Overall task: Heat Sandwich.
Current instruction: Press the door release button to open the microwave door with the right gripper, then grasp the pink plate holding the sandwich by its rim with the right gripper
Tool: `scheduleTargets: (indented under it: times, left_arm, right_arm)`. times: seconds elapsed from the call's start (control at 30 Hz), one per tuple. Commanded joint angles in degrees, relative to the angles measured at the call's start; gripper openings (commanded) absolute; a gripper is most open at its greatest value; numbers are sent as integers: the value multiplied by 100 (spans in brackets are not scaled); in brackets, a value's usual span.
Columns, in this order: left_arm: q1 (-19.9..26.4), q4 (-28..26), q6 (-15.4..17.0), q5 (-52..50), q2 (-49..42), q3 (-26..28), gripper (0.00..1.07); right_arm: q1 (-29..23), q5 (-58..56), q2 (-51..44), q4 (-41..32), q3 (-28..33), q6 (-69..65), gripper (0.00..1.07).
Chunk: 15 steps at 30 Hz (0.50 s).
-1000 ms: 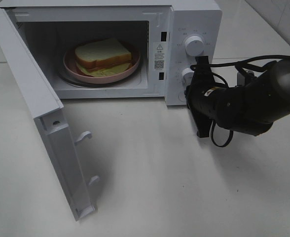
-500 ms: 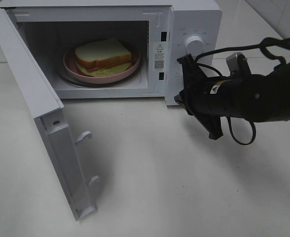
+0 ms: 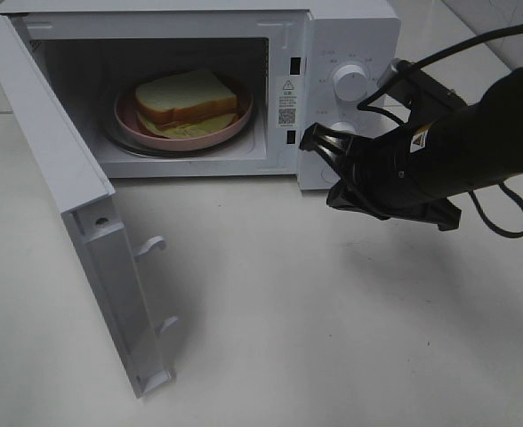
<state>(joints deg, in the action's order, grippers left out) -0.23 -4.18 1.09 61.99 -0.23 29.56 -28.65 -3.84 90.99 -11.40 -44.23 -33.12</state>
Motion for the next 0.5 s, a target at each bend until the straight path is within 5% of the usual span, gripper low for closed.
scheduleTargets:
  times: [0.03,0.5]
  left_arm:
    - [23,-40,0,-57,-40,-6,98]
    - [23,-40,0,-57,-40,-6,98]
  right_arm:
    - [52,-825,-80,69,-304,940,2]
    - [52,-2916,-80,74,-1392,3495,3]
